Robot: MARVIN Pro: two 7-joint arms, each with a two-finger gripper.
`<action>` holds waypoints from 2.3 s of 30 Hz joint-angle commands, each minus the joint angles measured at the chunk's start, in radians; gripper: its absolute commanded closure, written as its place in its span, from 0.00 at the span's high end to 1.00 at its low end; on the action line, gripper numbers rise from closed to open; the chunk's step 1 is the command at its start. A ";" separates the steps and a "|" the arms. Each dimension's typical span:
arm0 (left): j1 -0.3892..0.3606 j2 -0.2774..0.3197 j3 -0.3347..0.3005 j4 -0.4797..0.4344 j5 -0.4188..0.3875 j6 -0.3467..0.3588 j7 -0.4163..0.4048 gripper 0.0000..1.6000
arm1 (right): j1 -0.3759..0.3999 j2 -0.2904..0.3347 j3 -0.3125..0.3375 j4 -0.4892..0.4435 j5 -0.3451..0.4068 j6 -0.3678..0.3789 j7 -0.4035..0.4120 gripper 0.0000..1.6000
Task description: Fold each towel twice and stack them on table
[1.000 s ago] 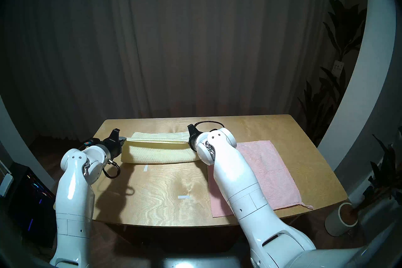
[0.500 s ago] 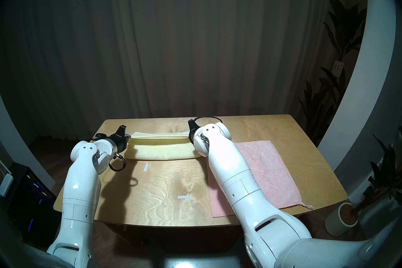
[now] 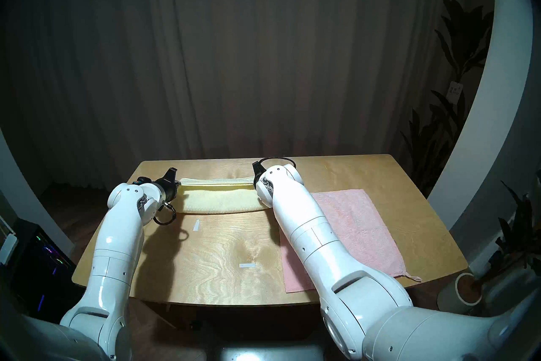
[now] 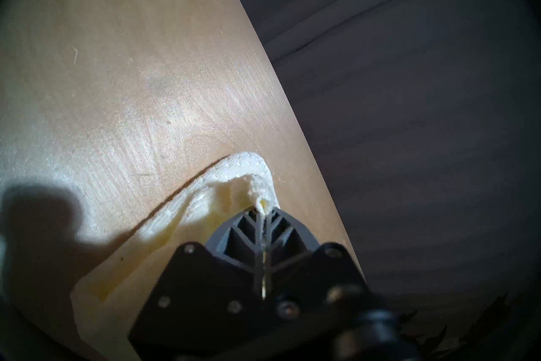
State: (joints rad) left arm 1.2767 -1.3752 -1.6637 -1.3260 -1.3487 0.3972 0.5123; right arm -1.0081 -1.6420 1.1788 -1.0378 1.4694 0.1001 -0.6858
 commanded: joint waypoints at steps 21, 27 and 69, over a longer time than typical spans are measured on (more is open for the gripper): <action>-0.169 0.013 0.034 0.103 0.058 -0.077 -0.098 1.00 | 0.137 -0.043 0.010 0.140 -0.023 -0.049 0.140 1.00; -0.109 0.039 0.065 -0.001 0.105 -0.113 -0.203 1.00 | 0.118 -0.019 0.009 0.081 -0.031 -0.044 0.176 1.00; 0.469 -0.059 -0.012 -0.518 0.043 -0.237 -0.330 1.00 | -0.162 0.279 -0.045 -0.420 -0.148 -0.018 0.257 1.00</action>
State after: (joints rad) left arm 1.6649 -1.3863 -1.6712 -1.7619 -1.2858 0.1839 0.1884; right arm -1.1444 -1.4278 1.1160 -1.3754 1.3370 0.0828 -0.4597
